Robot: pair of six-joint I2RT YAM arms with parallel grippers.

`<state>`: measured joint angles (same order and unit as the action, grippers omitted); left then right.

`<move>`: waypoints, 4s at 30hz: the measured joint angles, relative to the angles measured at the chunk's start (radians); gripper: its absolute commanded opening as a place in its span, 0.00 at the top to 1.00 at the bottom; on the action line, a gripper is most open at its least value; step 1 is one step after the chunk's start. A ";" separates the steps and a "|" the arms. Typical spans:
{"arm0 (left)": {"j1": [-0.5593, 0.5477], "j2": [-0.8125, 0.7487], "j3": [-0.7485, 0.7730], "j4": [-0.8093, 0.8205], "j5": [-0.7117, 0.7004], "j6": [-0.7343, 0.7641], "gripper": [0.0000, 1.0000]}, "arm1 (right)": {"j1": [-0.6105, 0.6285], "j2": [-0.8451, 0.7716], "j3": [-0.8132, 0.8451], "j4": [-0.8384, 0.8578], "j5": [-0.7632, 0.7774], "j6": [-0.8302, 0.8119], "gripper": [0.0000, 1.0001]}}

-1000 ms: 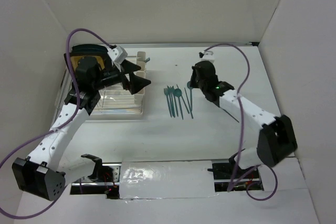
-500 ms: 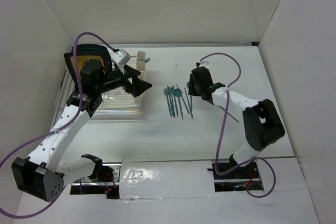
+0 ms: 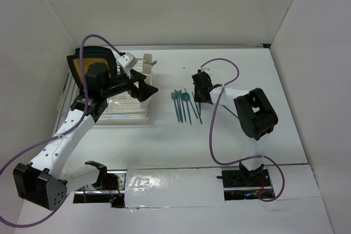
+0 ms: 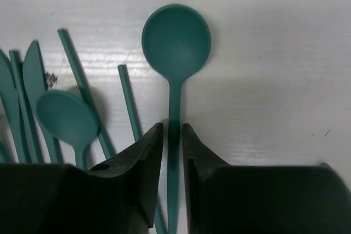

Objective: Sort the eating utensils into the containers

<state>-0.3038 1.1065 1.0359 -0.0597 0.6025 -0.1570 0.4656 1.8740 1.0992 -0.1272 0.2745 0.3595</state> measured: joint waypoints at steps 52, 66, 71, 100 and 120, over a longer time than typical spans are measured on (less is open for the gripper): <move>-0.065 0.302 -0.009 0.135 0.203 -0.190 0.17 | 0.321 -0.559 -0.240 0.407 -0.042 0.471 1.00; -0.069 0.300 -0.009 0.134 0.190 -0.191 0.67 | 0.402 -0.518 -0.149 0.428 0.068 0.466 1.00; -0.070 0.285 -0.010 0.134 0.184 -0.190 0.95 | 0.406 -0.517 -0.131 0.413 0.085 0.459 0.86; 0.060 0.326 0.151 0.476 -0.008 -0.037 1.00 | 0.409 -0.972 -0.162 -0.311 0.183 0.395 0.03; 0.156 0.555 0.077 0.761 0.161 0.048 1.00 | 0.283 -0.935 -0.247 -0.315 0.139 0.340 0.00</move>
<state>-0.1482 1.6615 1.1130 0.7017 0.7639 -0.1093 0.7490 0.9390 0.8524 -0.4427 0.4133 0.6991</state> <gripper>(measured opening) 0.148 0.998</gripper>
